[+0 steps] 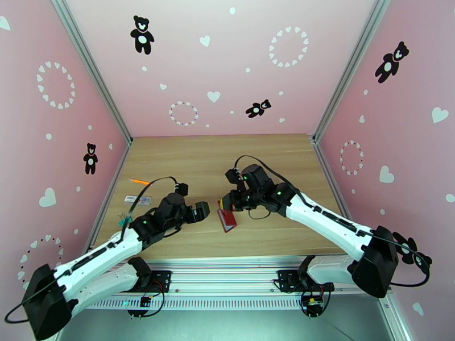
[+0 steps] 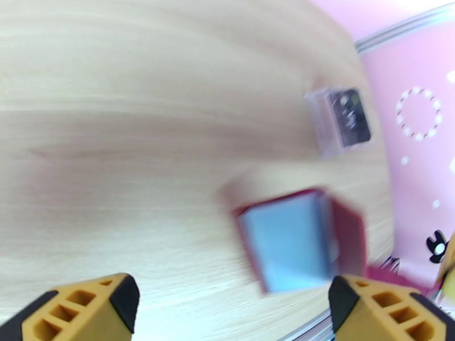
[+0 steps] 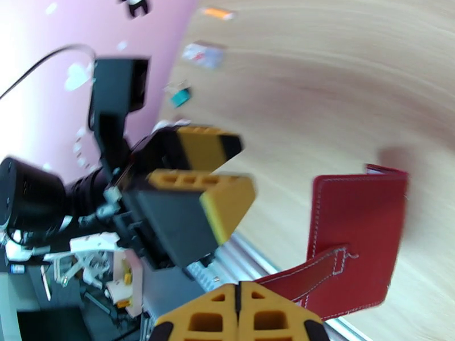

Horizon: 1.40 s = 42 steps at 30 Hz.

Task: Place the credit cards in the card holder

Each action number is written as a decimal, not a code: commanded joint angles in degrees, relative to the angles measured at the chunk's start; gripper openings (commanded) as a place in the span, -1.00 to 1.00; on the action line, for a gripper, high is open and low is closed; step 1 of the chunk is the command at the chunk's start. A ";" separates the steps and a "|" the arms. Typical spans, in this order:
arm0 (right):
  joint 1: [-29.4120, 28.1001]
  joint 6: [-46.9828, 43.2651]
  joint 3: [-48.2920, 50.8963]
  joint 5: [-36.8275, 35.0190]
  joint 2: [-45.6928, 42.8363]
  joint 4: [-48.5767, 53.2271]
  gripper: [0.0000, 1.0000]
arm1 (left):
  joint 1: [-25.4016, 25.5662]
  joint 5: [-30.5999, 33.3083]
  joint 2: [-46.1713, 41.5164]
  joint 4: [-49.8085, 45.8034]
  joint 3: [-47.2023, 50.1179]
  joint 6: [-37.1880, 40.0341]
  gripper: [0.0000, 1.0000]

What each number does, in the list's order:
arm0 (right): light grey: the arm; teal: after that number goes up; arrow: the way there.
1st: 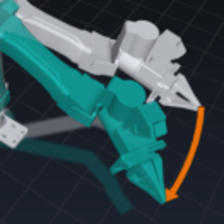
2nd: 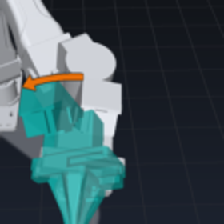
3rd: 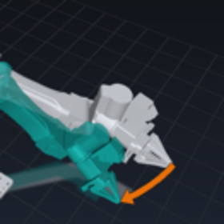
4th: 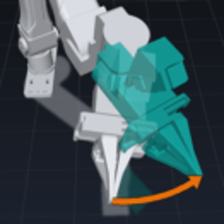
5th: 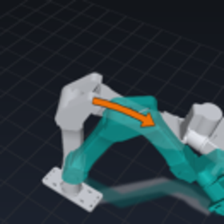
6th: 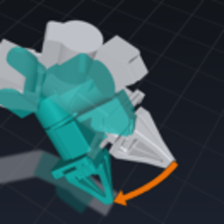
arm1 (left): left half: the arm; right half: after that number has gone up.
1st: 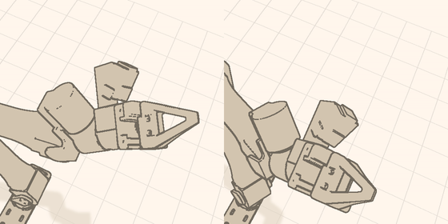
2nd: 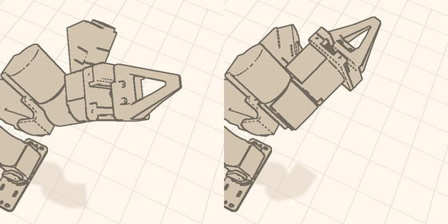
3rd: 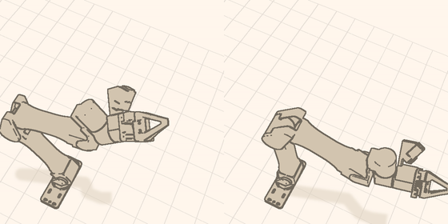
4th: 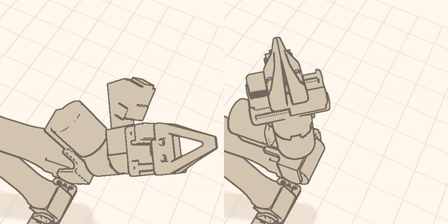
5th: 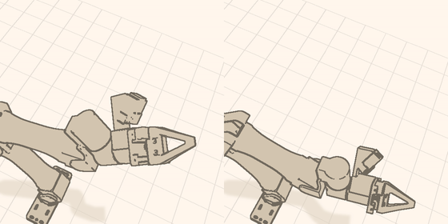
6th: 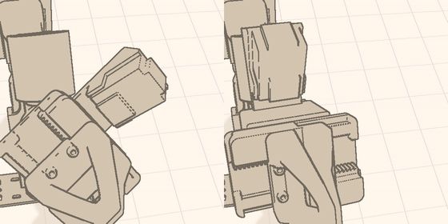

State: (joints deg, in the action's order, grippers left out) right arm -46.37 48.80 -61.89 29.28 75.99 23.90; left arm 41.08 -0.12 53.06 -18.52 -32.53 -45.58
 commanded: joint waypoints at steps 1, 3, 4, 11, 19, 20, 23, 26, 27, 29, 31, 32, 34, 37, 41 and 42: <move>0.63 1.90 -0.53 -0.61 1.19 -2.70 -1.00 | -0.47 0.87 0.62 -5.30 1.18 -0.20 0.69; 1.63 2.10 0.99 -0.59 1.36 -3.92 -1.00 | -0.53 1.11 0.96 -5.29 1.20 -0.50 0.64; 2.64 2.29 2.34 -0.68 1.64 -4.50 -1.00 | -0.43 1.17 1.06 -4.91 1.33 -0.79 0.61; 6.96 3.62 11.80 1.53 4.91 -11.66 -1.00 | -0.47 0.52 5.45 -3.94 0.43 -0.60 0.41; 11.47 1.06 16.46 -0.11 5.43 -10.87 -1.00 | 1.17 -3.65 9.86 0.15 -1.39 0.57 0.08; 11.98 1.04 16.82 -0.02 5.39 -10.94 -1.00 | 1.72 -4.10 10.61 0.46 -1.91 0.73 0.06; 13.34 0.01 17.57 -0.61 4.61 -9.78 -1.00 | 3.57 -4.54 13.75 1.54 -3.79 1.11 -0.03; 14.95 -0.86 18.78 -0.39 3.58 -9.35 -1.00 | 4.74 -6.86 17.77 4.51 -5.39 1.11 -0.13; 15.60 -1.13 19.15 -0.12 3.47 -9.16 -1.00 | 5.16 -7.46 19.26 5.59 -6.22 1.08 -0.16; 16.69 -2.12 19.52 -0.38 3.16 -7.96 -1.00 | 6.20 -8.47 22.34 7.57 -7.86 1.26 -0.20; 17.23 -3.37 19.66 -1.44 2.81 -6.49 -1.00 | 7.80 -9.04 26.20 8.79 -10.36 1.79 -0.24; 17.44 -3.59 19.85 -1.50 2.87 -6.38 -1.00 | 8.57 -9.07 27.75 8.95 -11.54 2.04 -0.24; 17.59 -3.88 20.20 -1.11 3.12 -6.27 -1.00 | 9.73 -9.12 32.08 8.36 -13.71 2.70 -0.30; 17.67 -4.25 20.78 -1.51 2.83 -5.83 -1.00 | 10.01 -9.12 36.44 9.43 -15.31 2.28 -0.34; 17.72 -7.30 20.33 -7.53 2.52 -0.44 -1.00 | 9.98 -8.31 39.58 9.97 -14.58 2.02 -0.38; 17.71 -8.14 19.83 -10.65 2.73 1.83 -1.00 | 10.01 -7.57 39.94 9.87 -14.58 1.87 -0.38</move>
State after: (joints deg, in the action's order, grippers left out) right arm -28.86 43.79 -41.85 25.50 80.03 19.00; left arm 50.89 -8.38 91.90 -9.02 -47.09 -44.14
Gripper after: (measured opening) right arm 0.028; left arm 0.313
